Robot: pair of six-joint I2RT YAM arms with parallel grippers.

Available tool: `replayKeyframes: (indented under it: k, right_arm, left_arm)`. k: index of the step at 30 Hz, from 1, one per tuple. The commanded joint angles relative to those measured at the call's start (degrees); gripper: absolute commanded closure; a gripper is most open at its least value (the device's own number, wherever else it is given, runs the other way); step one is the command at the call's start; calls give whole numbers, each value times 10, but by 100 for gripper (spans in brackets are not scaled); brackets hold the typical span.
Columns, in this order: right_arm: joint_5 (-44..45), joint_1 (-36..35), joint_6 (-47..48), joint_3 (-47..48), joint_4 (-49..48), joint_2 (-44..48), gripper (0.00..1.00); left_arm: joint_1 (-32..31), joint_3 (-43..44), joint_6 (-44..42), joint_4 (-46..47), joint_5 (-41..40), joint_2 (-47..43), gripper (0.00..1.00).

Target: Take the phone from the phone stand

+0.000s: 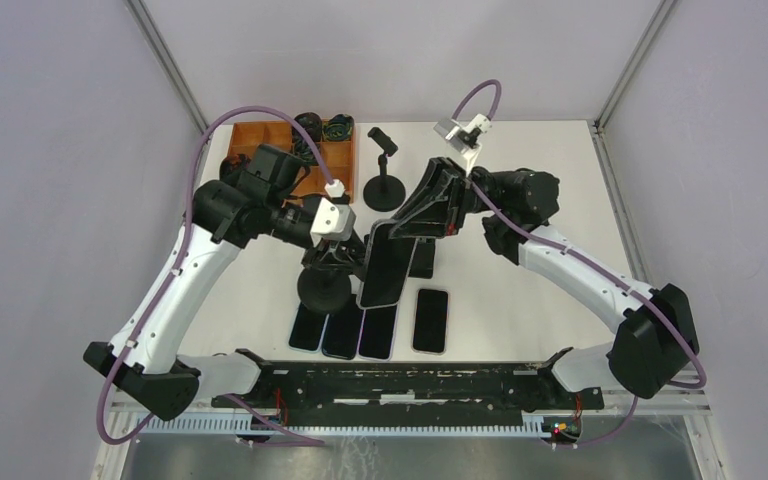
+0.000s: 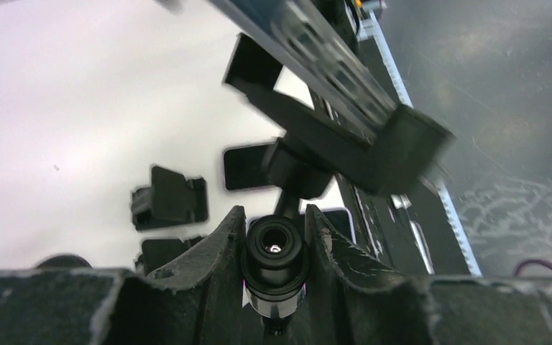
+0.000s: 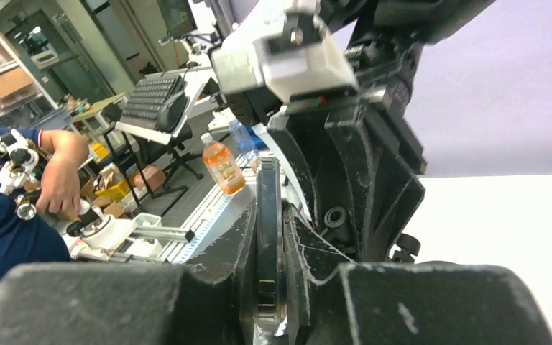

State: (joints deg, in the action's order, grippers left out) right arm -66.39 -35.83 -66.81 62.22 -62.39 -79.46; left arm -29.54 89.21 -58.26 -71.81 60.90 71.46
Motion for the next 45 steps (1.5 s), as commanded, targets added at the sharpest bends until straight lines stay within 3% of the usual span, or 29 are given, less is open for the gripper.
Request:
replayKeyframes:
  k: [1,12,16,21,25,29,35,45]
  right_arm:
    - [137,60,-49,35,-135,50,100]
    - [119,65,-24,3,-77,65,100]
    - [108,113,79,18,119,95,100]
    - [170,193,321,68,584,119,100]
    - [224,223,438,18,763,134,100]
    - [286,226,524,-35,867,127,100]
    - [337,228,568,-102,888,102,100]
    - [300,228,545,-229,771,27,100]
  left_arm:
    - [-8,-19,-50,-122,-48,-27,98]
    - [-9,8,-46,-121,-42,-19,98]
    - [-8,17,-45,-121,-56,-20,98]
    - [-8,26,-43,-112,-73,-21,98]
    - [-8,33,-31,-98,-79,-22,98]
    - [-8,38,-30,-96,-85,-20,98]
    - [-8,41,-28,-95,-86,-21,98]
    - [-8,45,-25,-91,-85,-20,98]
